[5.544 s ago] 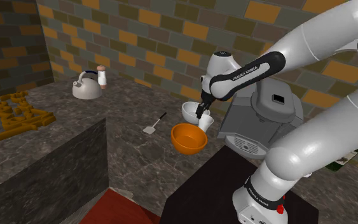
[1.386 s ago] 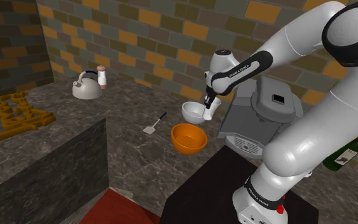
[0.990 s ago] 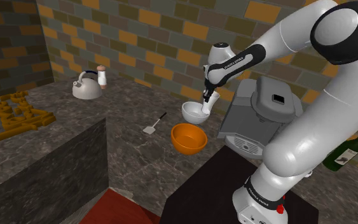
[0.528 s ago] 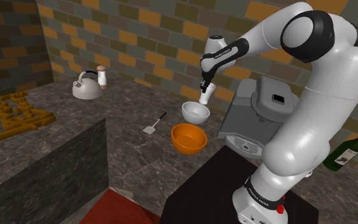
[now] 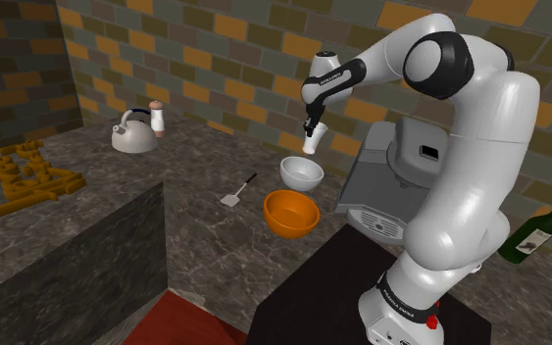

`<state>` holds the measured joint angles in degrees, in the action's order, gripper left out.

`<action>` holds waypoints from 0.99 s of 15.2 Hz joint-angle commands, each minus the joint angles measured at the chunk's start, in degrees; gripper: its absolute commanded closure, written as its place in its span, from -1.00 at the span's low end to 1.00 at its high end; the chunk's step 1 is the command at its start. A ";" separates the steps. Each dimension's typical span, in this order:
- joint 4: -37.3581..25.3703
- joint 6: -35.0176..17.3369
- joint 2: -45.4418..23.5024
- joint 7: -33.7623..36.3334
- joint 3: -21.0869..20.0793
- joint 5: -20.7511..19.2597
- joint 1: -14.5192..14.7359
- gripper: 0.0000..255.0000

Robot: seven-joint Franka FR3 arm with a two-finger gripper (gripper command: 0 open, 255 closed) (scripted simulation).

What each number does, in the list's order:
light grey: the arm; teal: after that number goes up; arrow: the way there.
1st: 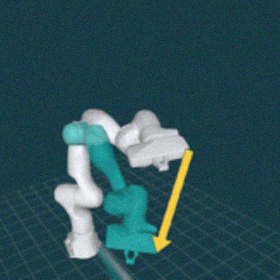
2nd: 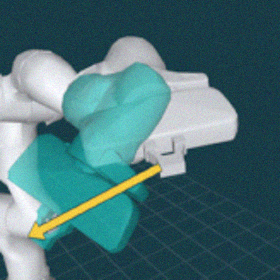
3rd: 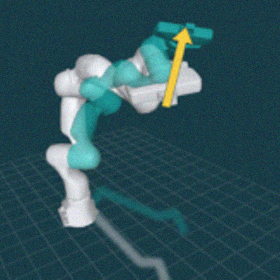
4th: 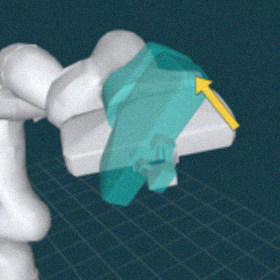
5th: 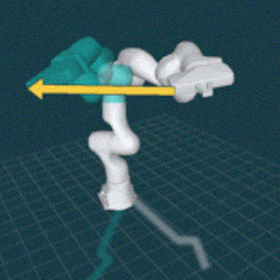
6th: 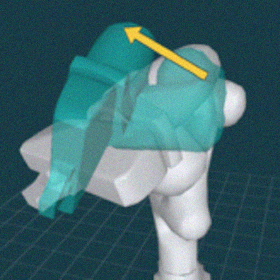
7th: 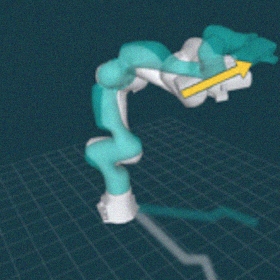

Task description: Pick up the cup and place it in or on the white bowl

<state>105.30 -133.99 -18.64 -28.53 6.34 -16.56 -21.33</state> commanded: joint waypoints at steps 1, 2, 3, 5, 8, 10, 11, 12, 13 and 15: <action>0.06 -1.11 -1.02 0.26 0.06 -0.12 -0.05 1.00; 0.32 -1.73 -1.39 0.46 0.09 -0.23 -0.05 1.00; 0.57 -2.35 -1.78 0.65 0.13 -0.34 -0.05 1.00; 1.03 -3.57 -2.58 1.05 0.22 -0.56 -0.04 1.00; 1.62 -5.39 -3.84 1.66 0.35 -0.90 -0.02 1.00; 1.95 -6.57 -4.73 2.06 0.45 -1.13 0.00 1.00; 2.10 -7.16 -5.19 2.27 0.50 -1.24 0.01 1.00; 2.24 -7.75 -5.66 2.47 0.56 -1.36 0.02 1.00; 2.36 -8.33 -6.13 2.68 0.61 -1.47 0.04 1.00; 2.56 -9.48 -7.10 3.09 0.72 -1.70 0.07 1.00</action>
<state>107.74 -142.76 -25.19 -25.64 6.99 -18.13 -21.24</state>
